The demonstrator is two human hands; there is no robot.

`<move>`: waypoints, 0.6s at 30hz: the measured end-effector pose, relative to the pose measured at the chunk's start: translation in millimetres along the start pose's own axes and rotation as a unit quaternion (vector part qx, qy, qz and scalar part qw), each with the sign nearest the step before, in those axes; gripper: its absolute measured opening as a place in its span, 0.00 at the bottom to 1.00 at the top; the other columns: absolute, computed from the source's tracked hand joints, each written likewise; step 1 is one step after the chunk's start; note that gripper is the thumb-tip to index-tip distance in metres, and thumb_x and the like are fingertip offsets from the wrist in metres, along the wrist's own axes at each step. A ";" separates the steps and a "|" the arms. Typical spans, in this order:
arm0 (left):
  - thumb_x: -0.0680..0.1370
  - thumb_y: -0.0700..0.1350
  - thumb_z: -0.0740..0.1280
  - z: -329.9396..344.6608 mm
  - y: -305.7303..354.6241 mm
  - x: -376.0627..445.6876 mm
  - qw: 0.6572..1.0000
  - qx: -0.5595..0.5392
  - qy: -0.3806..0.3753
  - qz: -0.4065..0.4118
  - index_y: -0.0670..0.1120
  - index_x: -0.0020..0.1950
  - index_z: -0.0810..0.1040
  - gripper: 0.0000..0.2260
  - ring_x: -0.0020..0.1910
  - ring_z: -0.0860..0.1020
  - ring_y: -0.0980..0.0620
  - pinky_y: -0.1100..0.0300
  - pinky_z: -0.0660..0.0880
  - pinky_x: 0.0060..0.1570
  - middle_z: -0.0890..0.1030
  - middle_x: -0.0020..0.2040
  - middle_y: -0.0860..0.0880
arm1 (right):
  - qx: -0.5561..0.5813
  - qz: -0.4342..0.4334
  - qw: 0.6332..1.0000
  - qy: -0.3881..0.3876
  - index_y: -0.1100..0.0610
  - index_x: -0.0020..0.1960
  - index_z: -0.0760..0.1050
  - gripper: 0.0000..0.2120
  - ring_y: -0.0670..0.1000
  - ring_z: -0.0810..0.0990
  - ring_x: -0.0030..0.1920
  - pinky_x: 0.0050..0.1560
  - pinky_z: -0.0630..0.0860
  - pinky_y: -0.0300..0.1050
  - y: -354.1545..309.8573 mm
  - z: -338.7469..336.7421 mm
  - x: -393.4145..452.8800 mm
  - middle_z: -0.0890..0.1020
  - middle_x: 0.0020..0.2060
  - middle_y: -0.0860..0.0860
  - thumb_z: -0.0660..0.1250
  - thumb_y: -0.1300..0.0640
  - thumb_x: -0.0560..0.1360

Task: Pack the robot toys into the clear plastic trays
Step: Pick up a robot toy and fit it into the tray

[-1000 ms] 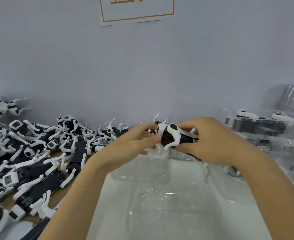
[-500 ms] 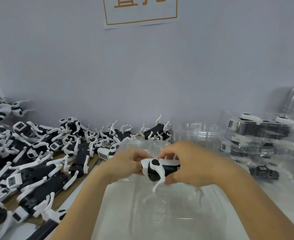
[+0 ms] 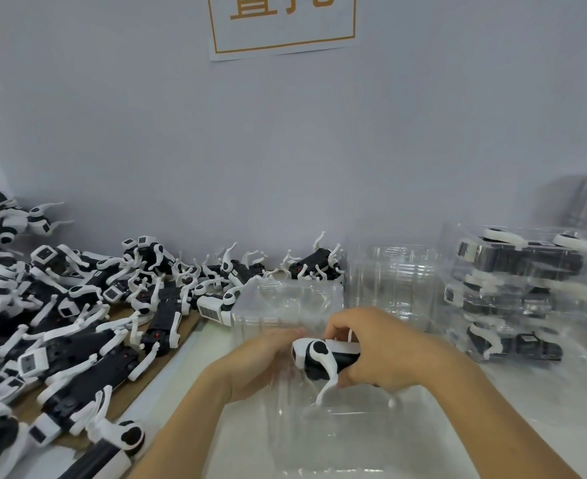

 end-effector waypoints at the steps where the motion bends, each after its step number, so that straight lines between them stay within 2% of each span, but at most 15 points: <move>1: 0.77 0.53 0.67 0.0 -3.1 0.6 1.000 -0.015 0.006 0.005 0.40 0.55 0.82 0.17 0.48 0.79 0.46 0.56 0.74 0.48 0.81 0.50 0.40 | 0.007 -0.003 1.000 0.003 0.40 0.48 0.74 0.19 0.41 0.77 0.41 0.38 0.71 0.36 0.9 0.6 0.4 0.77 0.44 0.40 0.81 0.49 0.64; 3: 0.72 0.60 0.70 -2.2 -8.4 2.0 0.999 -0.041 0.019 0.030 0.39 0.59 0.82 0.27 0.50 0.77 0.42 0.50 0.72 0.52 0.80 0.54 0.34 | 0.020 -0.008 1.000 0.013 0.41 0.48 0.72 0.20 0.40 0.77 0.38 0.35 0.69 0.33 2.4 2.1 1.8 0.77 0.44 0.40 0.80 0.50 0.64; 5: 0.69 0.61 0.73 -3.7 -9.5 3.5 0.997 -0.038 0.028 0.065 0.38 0.59 0.81 0.30 0.50 0.76 0.41 0.47 0.71 0.51 0.79 0.53 0.32 | 0.031 -0.020 0.999 0.032 0.42 0.45 0.71 0.18 0.37 0.76 0.36 0.33 0.69 0.32 2.4 3.8 3.3 0.78 0.43 0.40 0.80 0.49 0.65; 9: 0.65 0.59 0.75 -8.4 -10.8 7.0 0.990 -0.029 0.086 0.105 0.37 0.50 0.82 0.27 0.45 0.74 0.44 0.48 0.69 0.46 0.79 0.45 0.40 | 0.040 -0.051 0.995 0.070 0.42 0.43 0.72 0.17 0.38 0.72 0.45 0.40 0.68 0.35 3.3 6.9 5.6 0.74 0.48 0.40 0.80 0.45 0.64; 13: 0.68 0.55 0.68 -8.1 -11.5 9.3 0.984 0.001 0.117 0.135 0.43 0.47 0.86 0.18 0.42 0.78 0.47 0.55 0.73 0.39 0.82 0.43 0.42 | 0.051 -0.056 0.993 0.092 0.44 0.43 0.74 0.14 0.42 0.73 0.40 0.38 0.71 0.37 8.9 7.7 6.3 0.76 0.44 0.42 0.79 0.46 0.65; 14: 0.69 0.54 0.68 -8.0 -11.4 9.3 0.983 0.004 0.117 0.142 0.43 0.48 0.86 0.18 0.42 0.79 0.48 0.56 0.74 0.39 0.83 0.43 0.41 | 0.055 -0.056 0.993 0.092 0.44 0.43 0.74 0.14 0.41 0.73 0.39 0.37 0.71 0.36 9.7 7.6 6.5 0.76 0.43 0.42 0.78 0.47 0.65; 16: 0.70 0.53 0.67 -7.2 -11.2 9.3 0.983 0.004 0.107 0.150 0.42 0.49 0.86 0.18 0.45 0.80 0.45 0.50 0.74 0.43 0.82 0.46 0.36 | 0.056 -0.055 0.993 0.089 0.43 0.43 0.75 0.13 0.40 0.72 0.38 0.37 0.71 0.36 11.6 6.8 7.2 0.77 0.43 0.42 0.78 0.48 0.66; 18: 0.71 0.53 0.66 -7.0 -11.8 10.0 0.983 0.007 0.096 0.154 0.42 0.50 0.85 0.18 0.46 0.80 0.44 0.48 0.73 0.46 0.83 0.46 0.38 | 0.056 -0.051 0.994 0.084 0.42 0.43 0.75 0.13 0.40 0.73 0.38 0.37 0.71 0.36 13.0 6.1 7.3 0.77 0.42 0.42 0.78 0.51 0.66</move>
Point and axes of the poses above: each hand's wrist, its own x-axis towards the middle knuckle, its own z-axis out of the palm, y = z × x, the point moved 6 cm from there along x, towards the middle knuckle
